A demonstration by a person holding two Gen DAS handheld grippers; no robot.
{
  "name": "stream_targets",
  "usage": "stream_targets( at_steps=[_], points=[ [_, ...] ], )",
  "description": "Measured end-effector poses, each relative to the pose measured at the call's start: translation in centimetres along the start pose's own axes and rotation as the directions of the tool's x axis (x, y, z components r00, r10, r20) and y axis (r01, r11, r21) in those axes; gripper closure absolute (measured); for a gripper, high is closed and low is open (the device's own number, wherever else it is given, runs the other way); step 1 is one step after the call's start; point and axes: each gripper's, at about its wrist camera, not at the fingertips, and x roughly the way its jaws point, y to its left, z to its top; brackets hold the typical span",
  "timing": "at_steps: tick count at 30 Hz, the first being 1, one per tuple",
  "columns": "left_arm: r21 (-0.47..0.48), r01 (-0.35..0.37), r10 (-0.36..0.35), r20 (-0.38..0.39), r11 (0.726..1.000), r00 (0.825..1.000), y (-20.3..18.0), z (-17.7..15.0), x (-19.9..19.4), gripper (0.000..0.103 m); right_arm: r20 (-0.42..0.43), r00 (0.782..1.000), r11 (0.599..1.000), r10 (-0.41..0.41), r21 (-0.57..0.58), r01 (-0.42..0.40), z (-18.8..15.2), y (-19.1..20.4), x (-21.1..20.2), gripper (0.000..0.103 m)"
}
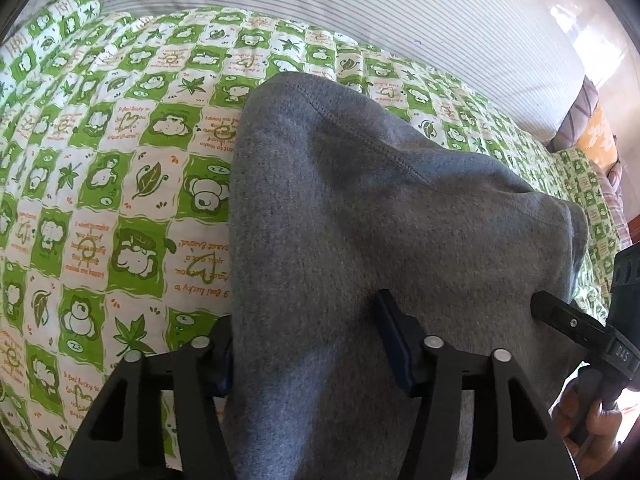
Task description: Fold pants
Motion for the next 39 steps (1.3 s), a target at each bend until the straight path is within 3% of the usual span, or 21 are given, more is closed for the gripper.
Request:
stream_targets(
  at_steps=[4, 7, 12, 26, 39],
  points=[
    [0.011, -0.017, 0.017, 0.017, 1.0, 1.0, -0.2, -0.2, -0.5, 0.062, 0.007, 1.0, 1.0, 0.014, 0.008, -0.014, -0.1, -0.1, -0.3, 0.04],
    [0.009, -0.02, 0.02, 0.032, 1.0, 0.999, -0.1, -0.5, -1.1, 0.074, 0.014, 1.0, 1.0, 0.021, 0.0, -0.021, -0.1, 0.0, -0.4, 0.048],
    [-0.003, -0.017, 0.017, 0.051, 1.0, 0.999, 0.0, -0.7, -1.8, 0.079, 0.038, 0.999, 1.0, 0.024, -0.02, -0.024, -0.1, 0.3, -1.1, 0.059],
    [-0.049, -0.015, 0.02, 0.092, 0.999, 0.996, 1.1, -3.0, -4.8, 0.08, 0.063, 0.997, 0.995, 0.055, -0.085, -0.05, -0.4, 1.7, -1.5, 0.067],
    [-0.108, -0.051, 0.066, 0.144, 0.993, 0.987, 4.6, -4.1, -8.4, 0.081, 0.013, 0.987, 0.977, 0.161, -0.147, -0.157, -1.6, 6.3, -0.1, 0.069]
  ],
)
